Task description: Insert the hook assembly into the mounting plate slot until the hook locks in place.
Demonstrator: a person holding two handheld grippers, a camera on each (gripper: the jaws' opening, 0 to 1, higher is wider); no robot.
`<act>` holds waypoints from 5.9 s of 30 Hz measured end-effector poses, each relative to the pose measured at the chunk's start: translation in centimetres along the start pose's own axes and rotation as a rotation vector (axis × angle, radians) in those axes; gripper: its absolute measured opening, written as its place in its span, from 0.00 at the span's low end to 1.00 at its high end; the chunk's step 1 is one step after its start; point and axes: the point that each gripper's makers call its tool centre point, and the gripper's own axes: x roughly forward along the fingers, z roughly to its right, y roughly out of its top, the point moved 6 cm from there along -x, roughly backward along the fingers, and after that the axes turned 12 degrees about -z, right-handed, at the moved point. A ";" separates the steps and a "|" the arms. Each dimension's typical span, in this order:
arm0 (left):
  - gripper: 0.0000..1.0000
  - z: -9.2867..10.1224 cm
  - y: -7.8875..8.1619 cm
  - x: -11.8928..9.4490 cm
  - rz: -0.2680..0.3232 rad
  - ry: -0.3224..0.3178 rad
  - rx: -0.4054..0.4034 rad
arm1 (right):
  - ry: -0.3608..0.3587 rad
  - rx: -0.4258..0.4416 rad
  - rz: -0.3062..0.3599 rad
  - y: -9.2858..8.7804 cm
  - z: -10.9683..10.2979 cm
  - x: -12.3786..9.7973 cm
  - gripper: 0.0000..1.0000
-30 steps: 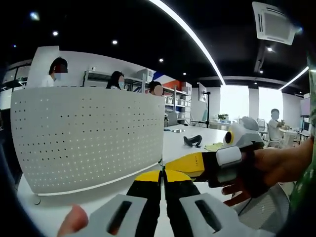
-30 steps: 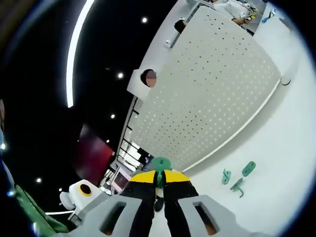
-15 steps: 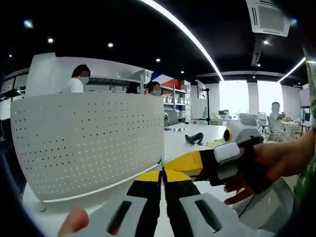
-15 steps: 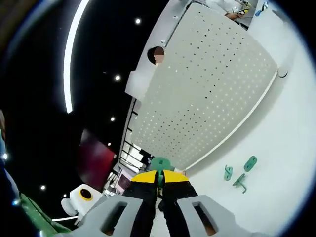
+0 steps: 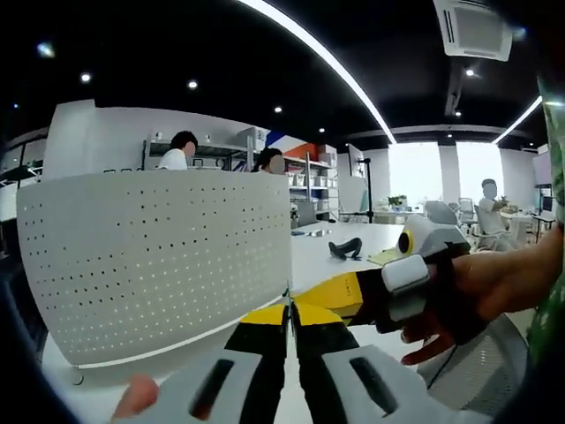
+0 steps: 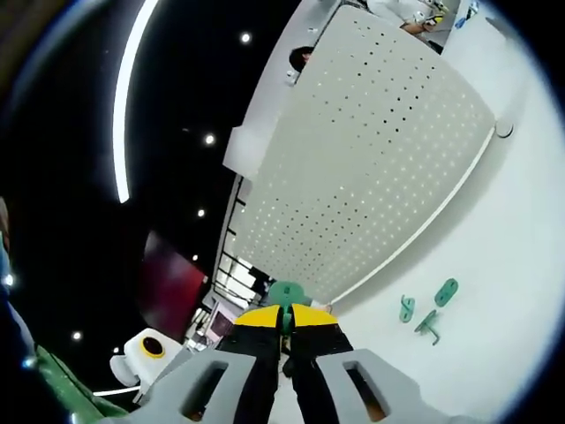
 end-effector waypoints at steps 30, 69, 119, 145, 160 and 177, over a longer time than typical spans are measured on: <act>0.37 0.2 -1.7 -0.1 -0.102 -0.162 -0.061 | -0.036 -0.070 -0.002 0.3 -0.3 -0.3 0.01; 0.66 -0.9 -3.8 -1.4 -0.152 -0.171 -0.142 | -0.318 -0.573 -0.084 1.2 1.8 0.9 0.02; 1.00 0.4 -5.2 -3.0 -0.074 -0.234 -0.129 | -0.500 -0.926 -0.045 3.4 1.4 1.8 0.02; 1.00 -0.1 -7.0 -3.0 -0.100 -0.223 -0.174 | -0.517 -1.021 0.173 14.1 -2.7 6.3 0.02; 1.00 -1.0 -7.4 -2.9 -0.100 -0.219 -0.208 | -0.534 -1.068 0.254 19.5 -3.9 9.3 0.02; 1.00 -1.9 -7.9 -2.7 -0.113 -0.202 -0.234 | -0.589 -1.097 0.260 22.1 -2.1 11.8 0.02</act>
